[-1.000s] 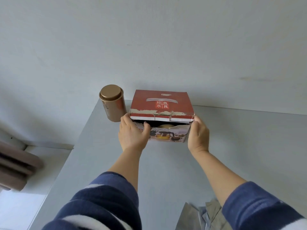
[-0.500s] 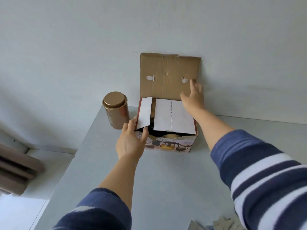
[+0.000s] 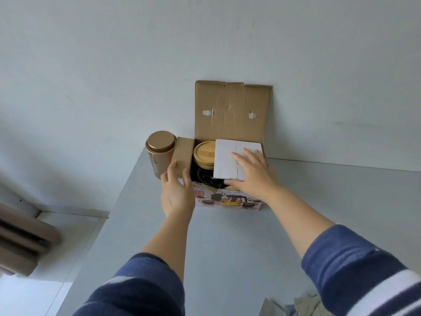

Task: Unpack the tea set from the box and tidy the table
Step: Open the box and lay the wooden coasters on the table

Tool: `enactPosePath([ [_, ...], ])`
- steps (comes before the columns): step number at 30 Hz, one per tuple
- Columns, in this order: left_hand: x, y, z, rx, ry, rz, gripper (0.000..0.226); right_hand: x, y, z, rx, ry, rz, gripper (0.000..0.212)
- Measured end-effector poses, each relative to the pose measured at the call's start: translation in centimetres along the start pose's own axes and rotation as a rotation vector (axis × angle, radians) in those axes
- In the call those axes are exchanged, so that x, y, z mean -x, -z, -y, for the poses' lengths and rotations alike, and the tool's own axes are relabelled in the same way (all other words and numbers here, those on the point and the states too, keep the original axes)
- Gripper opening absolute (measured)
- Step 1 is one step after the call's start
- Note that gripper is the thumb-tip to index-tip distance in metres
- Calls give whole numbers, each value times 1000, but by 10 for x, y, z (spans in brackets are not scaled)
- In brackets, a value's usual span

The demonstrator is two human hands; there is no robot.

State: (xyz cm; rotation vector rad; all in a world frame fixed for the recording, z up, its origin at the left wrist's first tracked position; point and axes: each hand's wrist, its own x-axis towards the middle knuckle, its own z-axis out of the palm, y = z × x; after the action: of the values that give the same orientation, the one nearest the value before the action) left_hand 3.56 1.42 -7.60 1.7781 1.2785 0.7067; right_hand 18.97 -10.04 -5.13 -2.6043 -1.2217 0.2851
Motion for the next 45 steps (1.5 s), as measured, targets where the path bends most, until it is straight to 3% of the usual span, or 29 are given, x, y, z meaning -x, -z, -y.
enactPosePath([
  [4, 3, -1, -8, -71, -23, 28, 58, 18, 6, -7, -352, 72, -476, 56],
  [7, 5, -1, -14, -128, -2, 39, 64, 28, 13, -12, -612, -195, -699, 39],
  [11, 8, -4, -12, -129, 31, 38, 65, 23, 8, -39, -1406, -580, -865, 33],
  [14, 12, -9, -7, -79, 83, 59, 62, 26, 0, -58, -1774, -883, -849, 49],
  [17, 16, -12, -6, 31, 163, 91, 58, 30, -18, -67, -1893, -1032, -548, 51],
  [20, 18, -18, -7, 36, 178, 96, 49, 36, -21, -68, -1652, -1148, -234, 45],
  [22, 15, -20, -7, -24, 184, 117, 41, 41, -13, -61, -1206, -1059, -227, 49],
  [24, 10, -18, -7, -110, 173, 174, 42, 43, -1, -52, -617, -715, -473, 41],
  [26, 4, -15, -12, -267, 112, 182, 44, 45, 20, -34, -356, -237, -562, 25],
  [28, -2, -12, -20, -452, 14, 97, 44, 40, 29, -20, -233, 83, -387, 18],
  [31, -8, -10, -40, -573, -172, 3, 38, 31, 25, -5, 28, 178, -87, 29],
  [33, -14, -11, -55, -486, -147, 49, 25, 27, 22, 1, 143, 149, -1, 32],
  [38, -35, -15, -74, -385, 62, 234, 18, 9, 28, 11, 274, 136, 214, 26],
  [41, -43, -13, -83, -451, 88, 356, 11, -1, 32, 11, 249, 156, 359, 29],
  [45, -48, -7, -100, -490, 137, 462, 15, -4, 37, 11, 187, 204, 430, 36],
])
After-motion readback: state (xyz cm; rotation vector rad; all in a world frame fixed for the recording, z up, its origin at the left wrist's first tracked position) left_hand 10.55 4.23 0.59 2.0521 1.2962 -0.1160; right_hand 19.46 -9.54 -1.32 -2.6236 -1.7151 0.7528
